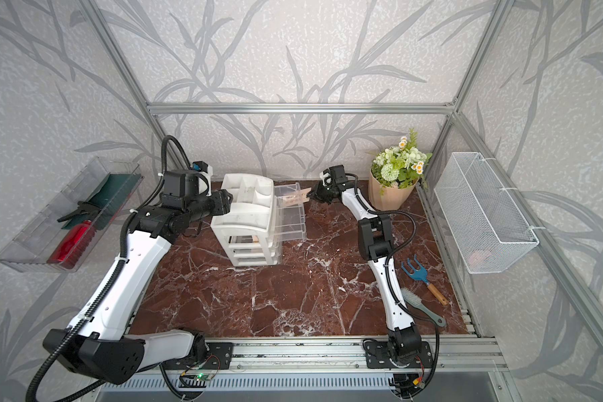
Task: Take the postcards out of the drawer
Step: Place the postcard at the center of the board.
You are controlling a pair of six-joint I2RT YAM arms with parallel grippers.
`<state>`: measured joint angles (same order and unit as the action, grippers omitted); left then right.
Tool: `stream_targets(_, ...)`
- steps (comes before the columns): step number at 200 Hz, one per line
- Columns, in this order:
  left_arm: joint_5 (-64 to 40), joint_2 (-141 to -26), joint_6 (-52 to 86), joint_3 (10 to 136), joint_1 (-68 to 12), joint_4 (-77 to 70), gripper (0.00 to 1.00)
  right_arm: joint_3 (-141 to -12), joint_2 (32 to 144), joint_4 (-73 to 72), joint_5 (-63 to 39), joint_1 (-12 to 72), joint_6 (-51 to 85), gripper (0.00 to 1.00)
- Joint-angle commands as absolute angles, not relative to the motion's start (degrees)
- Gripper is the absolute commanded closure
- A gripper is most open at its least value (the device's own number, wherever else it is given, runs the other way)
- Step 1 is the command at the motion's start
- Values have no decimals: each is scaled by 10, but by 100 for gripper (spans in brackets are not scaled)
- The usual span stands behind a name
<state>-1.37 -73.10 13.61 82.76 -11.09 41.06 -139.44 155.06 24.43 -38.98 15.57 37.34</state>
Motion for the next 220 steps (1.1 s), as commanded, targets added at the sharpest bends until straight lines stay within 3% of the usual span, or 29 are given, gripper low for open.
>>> stream_targets(1, -10, -733, 127, 824, -105, 425, 39, -1416, 1564, 269, -383, 153, 352, 81)
stream_targets(84, -16, -753, 121, 842, -102, 437, 42, -1410, 1555, 298, -365, 139, 333, 71)
stream_targets(130, 8, -772, 115, 865, -95, 460, 45, -1379, 1517, 315, -356, 138, 302, 71)
stream_targets(220, 9, -825, 116, 906, -63, 480, 51, -1136, 1314, 231, -368, 147, 283, 71)
